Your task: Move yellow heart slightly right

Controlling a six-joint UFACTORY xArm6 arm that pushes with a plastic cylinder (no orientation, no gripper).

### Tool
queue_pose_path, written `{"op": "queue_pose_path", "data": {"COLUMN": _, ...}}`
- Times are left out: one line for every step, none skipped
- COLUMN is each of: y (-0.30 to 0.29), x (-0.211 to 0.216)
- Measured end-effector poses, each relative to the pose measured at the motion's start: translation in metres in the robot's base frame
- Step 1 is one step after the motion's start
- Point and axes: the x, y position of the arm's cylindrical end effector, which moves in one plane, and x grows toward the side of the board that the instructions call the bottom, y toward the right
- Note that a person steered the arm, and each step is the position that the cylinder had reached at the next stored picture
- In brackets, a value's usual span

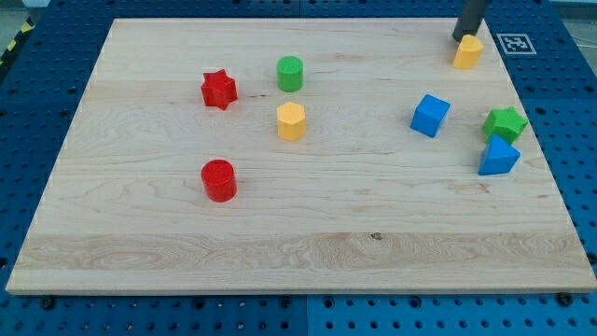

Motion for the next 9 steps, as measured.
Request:
{"op": "queue_pose_path", "data": {"y": -0.018, "x": -0.014}}
{"op": "queue_pose_path", "data": {"y": -0.023, "x": -0.010}}
{"op": "queue_pose_path", "data": {"y": -0.023, "x": 0.006}}
{"op": "queue_pose_path", "data": {"y": -0.016, "x": 0.010}}
{"op": "queue_pose_path", "data": {"y": -0.015, "x": 0.015}}
{"op": "queue_pose_path", "data": {"y": -0.015, "x": 0.031}}
{"op": "queue_pose_path", "data": {"y": -0.015, "x": 0.060}}
{"op": "queue_pose_path", "data": {"y": -0.016, "x": 0.085}}
{"op": "queue_pose_path", "data": {"y": -0.016, "x": 0.099}}
